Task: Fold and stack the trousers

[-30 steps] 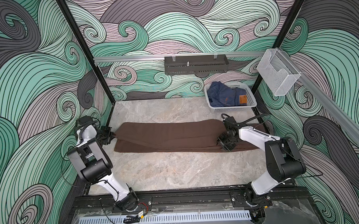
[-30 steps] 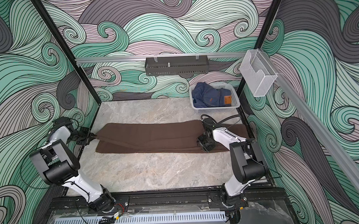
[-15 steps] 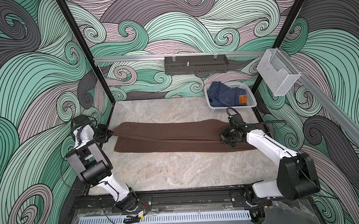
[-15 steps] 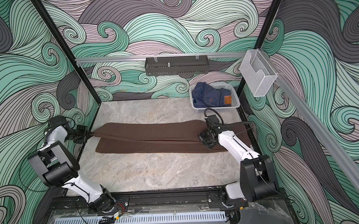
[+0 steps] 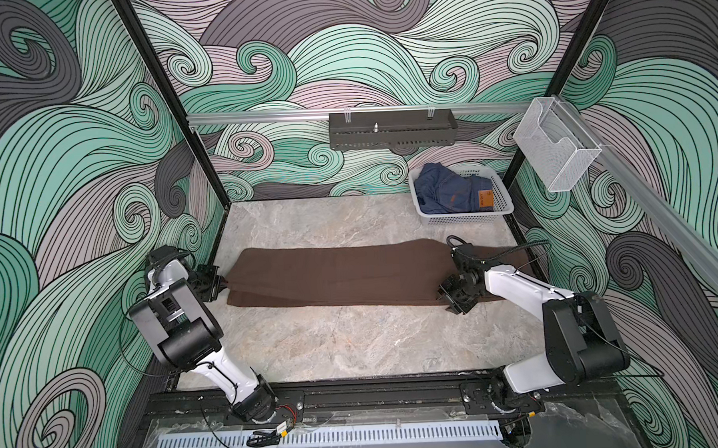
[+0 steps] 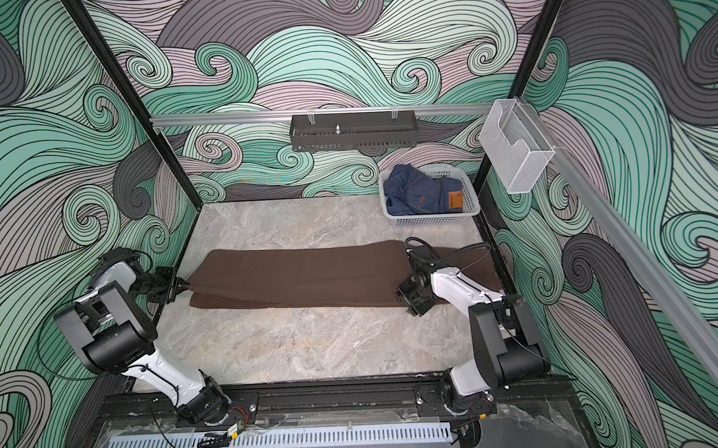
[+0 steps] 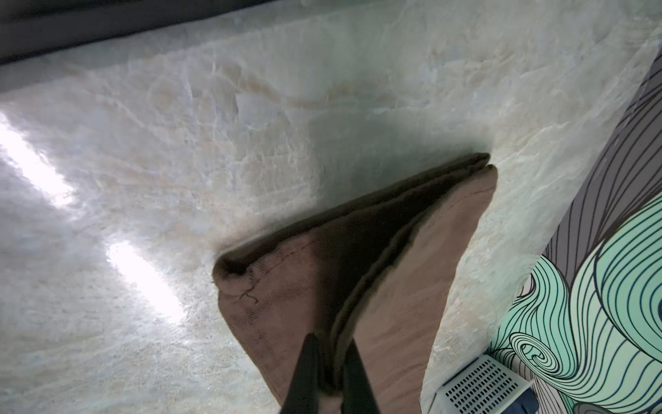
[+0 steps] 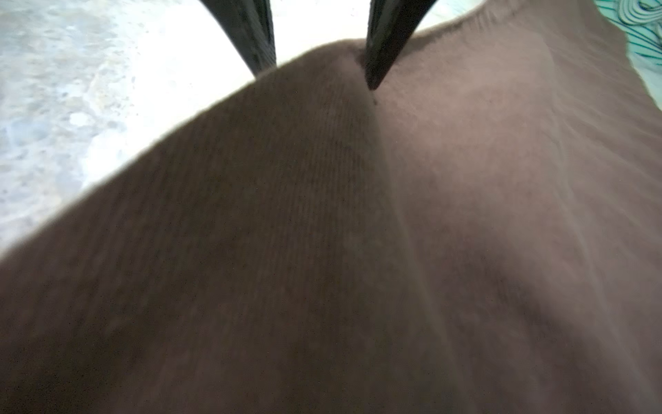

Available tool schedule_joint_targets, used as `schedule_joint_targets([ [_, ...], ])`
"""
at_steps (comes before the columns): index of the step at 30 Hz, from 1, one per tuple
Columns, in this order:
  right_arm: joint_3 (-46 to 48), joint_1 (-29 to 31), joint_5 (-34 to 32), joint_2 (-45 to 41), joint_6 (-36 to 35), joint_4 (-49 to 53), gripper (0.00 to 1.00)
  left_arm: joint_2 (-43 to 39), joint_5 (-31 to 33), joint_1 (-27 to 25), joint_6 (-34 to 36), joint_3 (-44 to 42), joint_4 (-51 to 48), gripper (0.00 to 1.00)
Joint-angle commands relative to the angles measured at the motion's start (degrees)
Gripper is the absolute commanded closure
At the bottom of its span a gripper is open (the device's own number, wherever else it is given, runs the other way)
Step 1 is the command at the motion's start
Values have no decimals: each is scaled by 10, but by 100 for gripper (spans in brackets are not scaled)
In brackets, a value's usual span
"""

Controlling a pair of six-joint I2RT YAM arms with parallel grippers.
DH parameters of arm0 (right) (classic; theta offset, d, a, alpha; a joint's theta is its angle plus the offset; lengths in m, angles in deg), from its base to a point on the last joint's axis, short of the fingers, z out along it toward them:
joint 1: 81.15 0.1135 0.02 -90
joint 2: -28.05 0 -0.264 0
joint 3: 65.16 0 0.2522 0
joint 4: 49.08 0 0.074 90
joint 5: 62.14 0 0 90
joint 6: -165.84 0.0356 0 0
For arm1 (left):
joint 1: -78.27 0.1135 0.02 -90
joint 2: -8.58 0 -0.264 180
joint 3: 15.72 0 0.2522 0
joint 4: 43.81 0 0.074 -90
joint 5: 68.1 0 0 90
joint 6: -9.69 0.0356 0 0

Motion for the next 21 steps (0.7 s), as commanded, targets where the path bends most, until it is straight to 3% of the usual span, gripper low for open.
schedule_joint_targets([
  [1, -12, 2, -11, -21, -10, 22, 47, 8, 25, 8, 12, 7, -13, 94],
  [3, -18, 2, -15, -31, -13, 32, 42, 8, 24, 10, 14, 9, -19, 87],
  [6, -31, 2, -19, -49, -17, 48, 37, 5, 23, 13, 21, 16, -33, 57],
  [9, -51, 3, -21, -68, -25, 65, 34, -8, 26, 21, 28, 27, -49, 46],
  [15, -96, 5, -35, -79, -68, 71, 31, -19, 6, 20, 70, 65, -51, 38],
  [21, -144, 19, -49, -11, -159, 22, 33, 24, -15, -25, 131, 118, -48, 38],
])
